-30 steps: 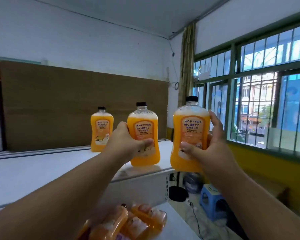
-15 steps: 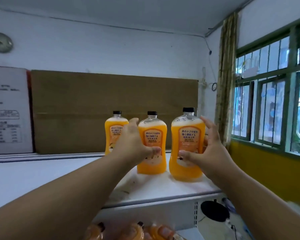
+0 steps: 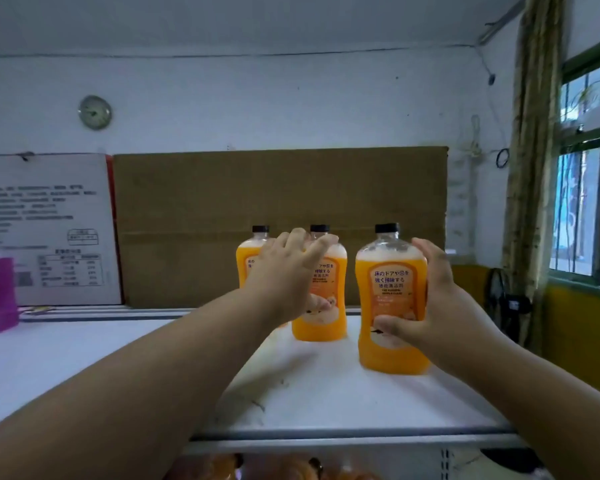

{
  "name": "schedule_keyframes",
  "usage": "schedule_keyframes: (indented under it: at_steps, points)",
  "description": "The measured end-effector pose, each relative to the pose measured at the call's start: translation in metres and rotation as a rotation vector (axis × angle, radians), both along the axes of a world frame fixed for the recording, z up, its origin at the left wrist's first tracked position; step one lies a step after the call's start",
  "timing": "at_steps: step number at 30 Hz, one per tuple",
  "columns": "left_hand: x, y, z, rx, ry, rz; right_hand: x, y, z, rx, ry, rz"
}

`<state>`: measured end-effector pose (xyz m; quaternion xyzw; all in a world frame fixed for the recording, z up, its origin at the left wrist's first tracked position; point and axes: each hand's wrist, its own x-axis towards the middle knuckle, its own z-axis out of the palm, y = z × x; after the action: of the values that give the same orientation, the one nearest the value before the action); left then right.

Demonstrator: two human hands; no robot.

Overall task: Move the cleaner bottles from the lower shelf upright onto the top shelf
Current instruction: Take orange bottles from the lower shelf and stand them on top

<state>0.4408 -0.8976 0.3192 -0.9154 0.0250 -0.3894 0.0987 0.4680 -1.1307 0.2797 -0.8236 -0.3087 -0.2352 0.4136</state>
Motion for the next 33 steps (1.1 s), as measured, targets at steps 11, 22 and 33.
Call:
schedule_keyframes:
  at_steps: [11, 22, 33]
  points:
    - [0.032, 0.019, 0.006, 0.138, 0.010, 0.050, 0.014, 0.014, 0.006, -0.177, -0.092, -0.223]
    - [0.047, 0.022, -0.001, 0.140, -0.019, 0.117, 0.017, 0.016, 0.007, -0.215, -0.096, -0.231]
    - [-0.024, -0.027, -0.030, -0.131, 0.208, 0.037, 0.042, 0.031, 0.030, -0.383, -0.036, -0.304]
